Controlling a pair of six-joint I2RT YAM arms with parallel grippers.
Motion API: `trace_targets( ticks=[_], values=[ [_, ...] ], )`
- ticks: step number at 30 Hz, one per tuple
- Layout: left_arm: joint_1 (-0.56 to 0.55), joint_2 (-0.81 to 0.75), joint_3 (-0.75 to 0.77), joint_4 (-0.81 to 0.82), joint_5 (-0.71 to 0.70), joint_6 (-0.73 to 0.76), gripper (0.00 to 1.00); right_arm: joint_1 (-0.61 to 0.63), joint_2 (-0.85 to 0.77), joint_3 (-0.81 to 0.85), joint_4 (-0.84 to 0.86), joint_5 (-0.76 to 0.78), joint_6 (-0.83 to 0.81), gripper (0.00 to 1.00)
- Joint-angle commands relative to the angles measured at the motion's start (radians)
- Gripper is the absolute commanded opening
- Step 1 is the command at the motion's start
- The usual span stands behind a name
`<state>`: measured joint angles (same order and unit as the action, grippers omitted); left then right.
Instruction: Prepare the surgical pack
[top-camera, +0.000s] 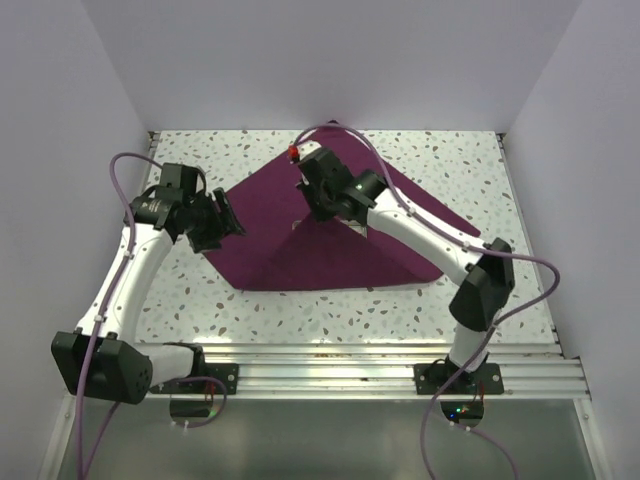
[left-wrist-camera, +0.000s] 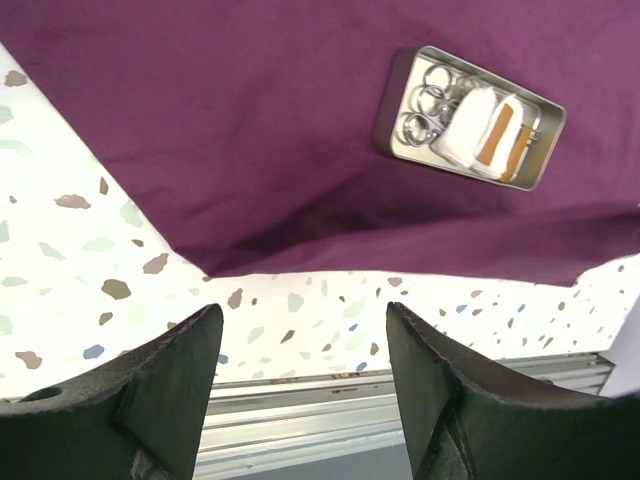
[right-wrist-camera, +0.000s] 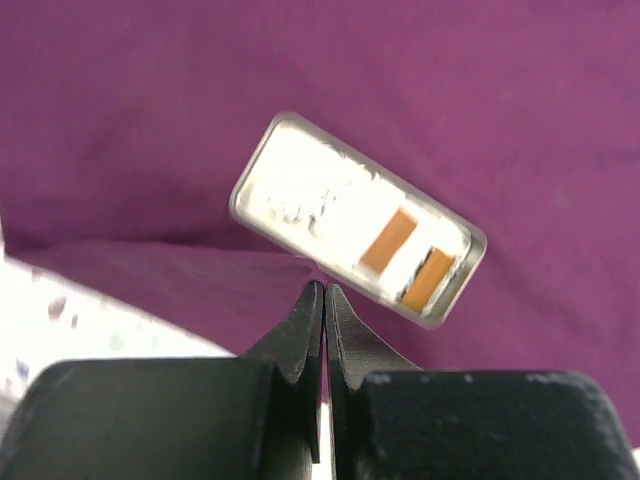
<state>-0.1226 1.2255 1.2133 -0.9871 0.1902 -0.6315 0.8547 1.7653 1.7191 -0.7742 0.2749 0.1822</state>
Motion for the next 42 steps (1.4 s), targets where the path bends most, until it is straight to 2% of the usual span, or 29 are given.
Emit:
trace_targets(
  ticks=[1, 7, 14, 21, 42],
  values=[
    [0.009, 0.025, 0.031, 0.042, -0.044, 0.039, 0.71, -0.034, 0.126, 0.144, 0.013, 0.043, -0.046, 0.00],
    [0.009, 0.072, 0.037, 0.044, -0.060, 0.067, 0.71, -0.089, 0.322, 0.442, -0.023, 0.067, -0.066, 0.00],
    [0.009, 0.103, 0.043, 0.045, -0.075, 0.075, 0.71, -0.175, 0.462, 0.603, -0.048, 0.053, -0.063, 0.00],
    [0.011, 0.124, 0.065, 0.042, -0.087, 0.078, 0.71, -0.223, 0.497, 0.570, 0.010, 0.055, -0.062, 0.00],
    [0.018, 0.140, 0.074, 0.016, -0.117, 0.069, 0.71, -0.322, 0.743, 0.737, 0.064, 0.003, -0.036, 0.00]
  ],
)
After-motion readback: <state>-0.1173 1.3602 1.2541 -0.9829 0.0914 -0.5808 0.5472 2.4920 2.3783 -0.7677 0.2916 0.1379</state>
